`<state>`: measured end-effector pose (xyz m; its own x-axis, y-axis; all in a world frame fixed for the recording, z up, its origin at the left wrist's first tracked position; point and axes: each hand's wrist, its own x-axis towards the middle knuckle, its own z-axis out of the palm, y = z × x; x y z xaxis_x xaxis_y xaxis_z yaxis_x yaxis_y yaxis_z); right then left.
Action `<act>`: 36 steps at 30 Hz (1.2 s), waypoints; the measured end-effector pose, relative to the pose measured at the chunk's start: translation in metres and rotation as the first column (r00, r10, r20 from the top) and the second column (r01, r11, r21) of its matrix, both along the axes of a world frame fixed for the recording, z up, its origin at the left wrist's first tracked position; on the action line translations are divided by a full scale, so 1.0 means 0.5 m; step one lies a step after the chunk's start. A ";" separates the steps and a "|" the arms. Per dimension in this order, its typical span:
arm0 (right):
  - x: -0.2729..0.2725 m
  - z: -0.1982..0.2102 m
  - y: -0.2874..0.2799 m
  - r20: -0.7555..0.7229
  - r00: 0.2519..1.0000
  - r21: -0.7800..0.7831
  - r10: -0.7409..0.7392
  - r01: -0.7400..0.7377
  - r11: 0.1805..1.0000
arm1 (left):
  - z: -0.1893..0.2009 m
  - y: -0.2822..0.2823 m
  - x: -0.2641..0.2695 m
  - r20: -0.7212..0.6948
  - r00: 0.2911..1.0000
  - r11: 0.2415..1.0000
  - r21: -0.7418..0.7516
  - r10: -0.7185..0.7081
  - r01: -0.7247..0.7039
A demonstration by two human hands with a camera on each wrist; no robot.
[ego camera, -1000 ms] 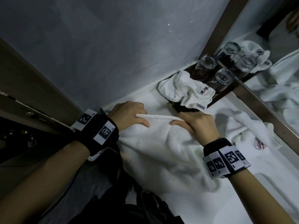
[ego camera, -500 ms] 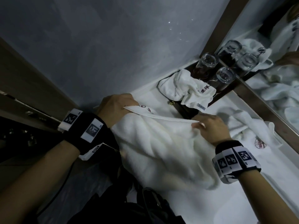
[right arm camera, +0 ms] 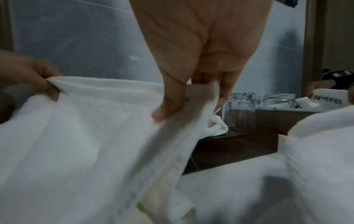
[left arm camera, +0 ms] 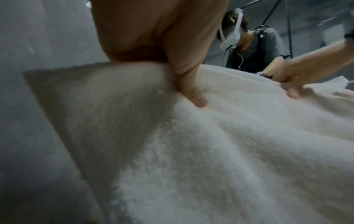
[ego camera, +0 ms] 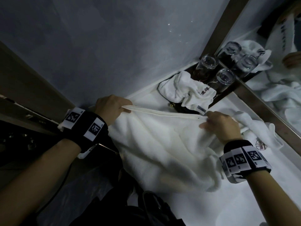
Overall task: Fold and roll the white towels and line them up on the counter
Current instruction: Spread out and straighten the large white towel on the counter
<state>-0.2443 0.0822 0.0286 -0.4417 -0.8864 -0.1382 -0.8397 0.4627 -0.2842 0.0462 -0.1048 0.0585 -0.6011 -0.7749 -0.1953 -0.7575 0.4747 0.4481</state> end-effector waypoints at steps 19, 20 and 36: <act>0.136 0.036 -0.052 0.726 0.661 -0.413 0.190 0.198 0.889 | -0.019 0.143 -0.130 -0.485 0.872 0.840 0.445 -0.065 0.310; 0.140 0.038 -0.053 0.729 0.655 -0.422 0.198 0.201 0.884 | -0.014 0.150 -0.141 -0.527 0.850 0.849 0.446 -0.006 0.282; 0.151 0.028 -0.030 0.633 0.771 -0.419 0.067 0.268 0.868 | -0.041 0.165 -0.149 -0.560 0.827 0.924 0.342 0.054 0.171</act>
